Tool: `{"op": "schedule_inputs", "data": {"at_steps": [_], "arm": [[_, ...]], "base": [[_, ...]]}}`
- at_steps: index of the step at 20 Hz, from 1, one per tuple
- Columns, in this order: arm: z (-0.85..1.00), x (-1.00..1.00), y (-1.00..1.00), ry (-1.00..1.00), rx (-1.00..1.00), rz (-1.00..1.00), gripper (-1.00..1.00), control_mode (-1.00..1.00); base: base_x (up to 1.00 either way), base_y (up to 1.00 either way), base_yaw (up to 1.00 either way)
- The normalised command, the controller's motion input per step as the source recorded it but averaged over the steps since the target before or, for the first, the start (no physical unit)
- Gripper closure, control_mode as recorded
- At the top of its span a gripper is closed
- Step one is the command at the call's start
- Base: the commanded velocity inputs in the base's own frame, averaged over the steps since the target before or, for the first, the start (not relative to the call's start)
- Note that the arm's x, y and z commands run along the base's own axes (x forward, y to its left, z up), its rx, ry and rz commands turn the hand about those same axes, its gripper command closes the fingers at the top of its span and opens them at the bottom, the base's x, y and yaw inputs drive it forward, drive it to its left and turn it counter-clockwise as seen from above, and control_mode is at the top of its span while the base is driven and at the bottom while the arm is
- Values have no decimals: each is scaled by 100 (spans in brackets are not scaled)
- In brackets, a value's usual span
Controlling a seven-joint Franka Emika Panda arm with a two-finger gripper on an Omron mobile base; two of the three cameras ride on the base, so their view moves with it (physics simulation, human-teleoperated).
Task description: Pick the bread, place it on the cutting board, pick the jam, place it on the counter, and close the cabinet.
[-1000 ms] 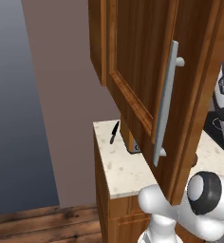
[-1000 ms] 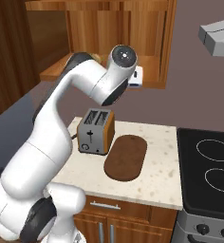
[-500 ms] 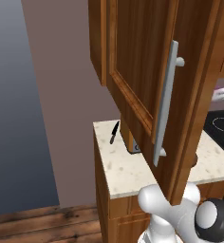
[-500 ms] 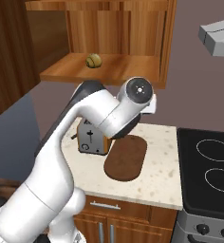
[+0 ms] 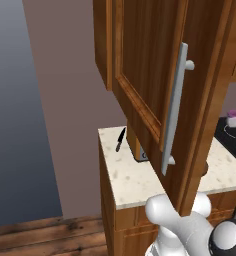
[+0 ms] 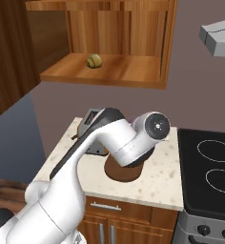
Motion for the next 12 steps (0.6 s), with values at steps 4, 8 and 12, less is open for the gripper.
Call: {"op": "schedule_inputs", "data": {"at_steps": [4,8,12], "arm": [[-59,2,-44,4,0,0,100,-100],[-54,7,-41,6,0,0,100,-100],[-55,9,-26,10,0,0,100,-100]], "base": [[0,0,0],[0,0,0],[0,0,0]]}}
